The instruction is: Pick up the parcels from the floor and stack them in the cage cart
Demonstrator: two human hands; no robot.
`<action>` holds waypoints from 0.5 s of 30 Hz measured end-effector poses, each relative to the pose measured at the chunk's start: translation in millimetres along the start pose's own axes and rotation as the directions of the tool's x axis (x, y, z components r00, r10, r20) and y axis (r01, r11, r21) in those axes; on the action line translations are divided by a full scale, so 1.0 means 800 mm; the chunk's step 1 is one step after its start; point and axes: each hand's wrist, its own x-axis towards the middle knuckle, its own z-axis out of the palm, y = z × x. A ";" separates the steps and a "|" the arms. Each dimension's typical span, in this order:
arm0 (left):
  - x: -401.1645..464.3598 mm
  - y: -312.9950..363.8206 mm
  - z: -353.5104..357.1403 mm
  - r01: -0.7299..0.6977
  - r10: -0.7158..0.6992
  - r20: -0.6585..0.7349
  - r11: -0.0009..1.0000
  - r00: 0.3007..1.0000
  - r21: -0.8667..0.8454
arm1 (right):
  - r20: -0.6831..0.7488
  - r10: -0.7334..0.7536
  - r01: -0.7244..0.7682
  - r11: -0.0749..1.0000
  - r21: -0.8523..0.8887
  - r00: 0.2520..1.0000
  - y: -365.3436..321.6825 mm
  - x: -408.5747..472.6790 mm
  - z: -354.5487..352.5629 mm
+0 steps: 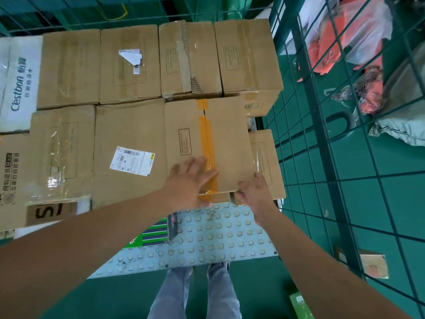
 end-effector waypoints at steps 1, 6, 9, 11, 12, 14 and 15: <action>-0.002 -0.001 0.009 -0.021 0.021 0.007 0.999 1.000 0.048 | -0.005 -0.023 0.024 1.000 0.006 1.000 -0.004 0.003 0.008; 0.011 -0.021 0.023 0.038 -0.023 -0.077 0.979 0.997 0.201 | 0.003 -0.086 0.086 0.996 -0.031 0.996 0.001 0.031 0.012; 0.022 -0.020 0.019 0.069 -0.053 -0.080 0.974 0.995 0.214 | 0.003 -0.092 0.091 0.984 -0.151 0.996 -0.003 0.032 0.008; 0.025 -0.015 0.020 0.073 -0.064 -0.054 0.978 0.997 0.194 | 0.002 -0.112 0.109 0.963 -0.248 0.994 -0.006 0.030 0.005; 0.026 -0.013 0.018 0.070 -0.063 -0.042 0.982 0.997 0.176 | 0.003 -0.109 0.106 0.956 -0.274 0.994 -0.007 0.030 0.003; 0.026 -0.003 0.005 0.060 -0.058 -0.031 0.993 0.998 0.105 | -0.014 -0.078 0.070 0.951 -0.302 0.997 -0.012 0.027 -0.005; 0.025 0.002 -0.005 0.061 -0.060 -0.019 0.997 0.998 0.057 | -0.028 -0.065 0.053 0.949 -0.310 0.997 -0.013 0.026 -0.008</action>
